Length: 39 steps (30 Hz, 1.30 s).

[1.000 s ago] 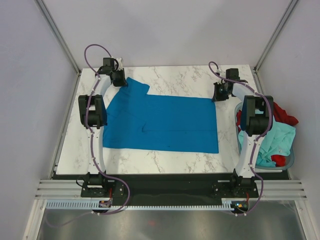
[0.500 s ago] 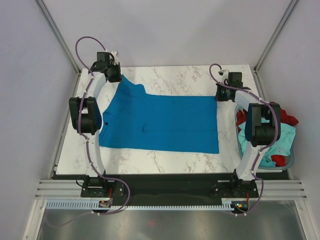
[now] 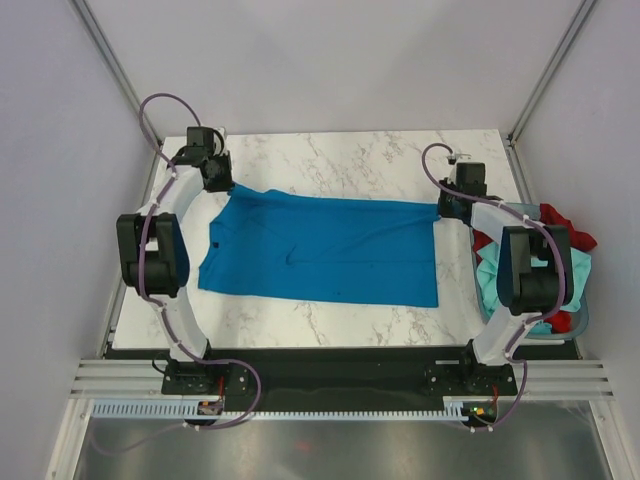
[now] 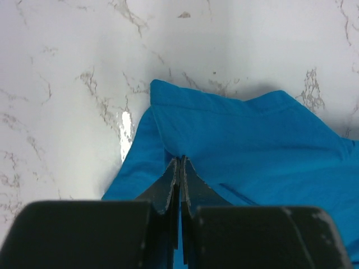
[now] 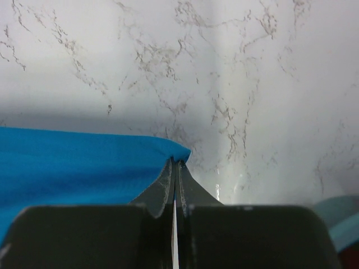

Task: Fold and stack the t-shirts
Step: Fold the tshirt

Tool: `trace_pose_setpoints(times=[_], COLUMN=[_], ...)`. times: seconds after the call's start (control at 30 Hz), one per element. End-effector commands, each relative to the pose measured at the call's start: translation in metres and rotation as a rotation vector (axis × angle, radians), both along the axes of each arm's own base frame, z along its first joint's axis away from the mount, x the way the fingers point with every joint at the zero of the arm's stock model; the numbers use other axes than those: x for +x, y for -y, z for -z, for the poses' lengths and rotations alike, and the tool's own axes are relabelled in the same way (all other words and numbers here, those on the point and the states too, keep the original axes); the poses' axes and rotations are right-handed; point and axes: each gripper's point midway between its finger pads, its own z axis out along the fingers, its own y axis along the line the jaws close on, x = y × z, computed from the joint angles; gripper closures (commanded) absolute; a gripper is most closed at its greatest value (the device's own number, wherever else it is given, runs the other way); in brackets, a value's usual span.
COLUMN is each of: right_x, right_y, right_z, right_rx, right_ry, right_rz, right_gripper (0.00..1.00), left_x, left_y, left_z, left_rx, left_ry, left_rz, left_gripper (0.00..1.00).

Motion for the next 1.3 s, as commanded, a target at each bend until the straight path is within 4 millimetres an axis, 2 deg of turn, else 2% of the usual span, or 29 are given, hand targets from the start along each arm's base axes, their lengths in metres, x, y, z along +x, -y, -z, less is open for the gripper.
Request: trace_pose_setpoints(times=[0.0,0.03,0.1,0.13,0.17,0.3,0.43,0.63,0.93,1.13,1.27], right_x=[0.001,-0.004,-0.007,-0.012,-0.014,-0.009,-0.013,-0.03,-0.046,-0.069,-0.081], right_y=[0.001,-0.001,-0.006,-0.008,-0.012,-0.023,-0.031,-0.026,-0.022,-0.019,-0.028], right_z=[-0.028,-0.025,-0.032,-0.028,-0.032,-0.044,-0.041,-0.035,-0.043,-0.034,-0.028], right_rx=[-0.008,-0.001,0.014,0.02,0.028,0.053,0.061,0.033,0.01,0.018,0.061], right_ry=[0.093,0.084,0.109,0.106,0.116,0.179,0.186,0.172,0.206,0.175,0.15], right_rz=[0.07,0.073,0.069,0.062,0.05,0.026,0.006,0.039,0.087,0.129,0.117], right_gripper=[1.0,1.0,1.0,1.0,1.0,1.0,1.0,1.0,1.0,1.0,1.0], left_x=[-0.005,-0.012,-0.017,-0.022,-0.024,-0.031,-0.036,-0.05,-0.075,-0.103,-0.118], left_y=[-0.014,-0.019,-0.021,-0.037,-0.04,-0.052,-0.062,-0.058,-0.051,-0.063,-0.067], left_z=[-0.036,-0.037,-0.038,-0.037,-0.039,-0.042,-0.044,-0.039,-0.025,-0.009,-0.005], left_rx=[0.026,0.044,0.049,0.056,0.058,0.061,0.057,0.014,-0.016,-0.008,0.002], left_ry=[0.099,0.097,0.098,0.092,0.095,0.1,0.103,0.083,0.041,-0.021,-0.043], left_rz=[-0.082,-0.105,-0.123,-0.161,-0.173,-0.223,-0.256,-0.281,-0.283,-0.37,-0.403], left_gripper=[0.98,0.98,0.98,0.98,0.98,0.98,0.98,0.98,0.98,0.98,0.98])
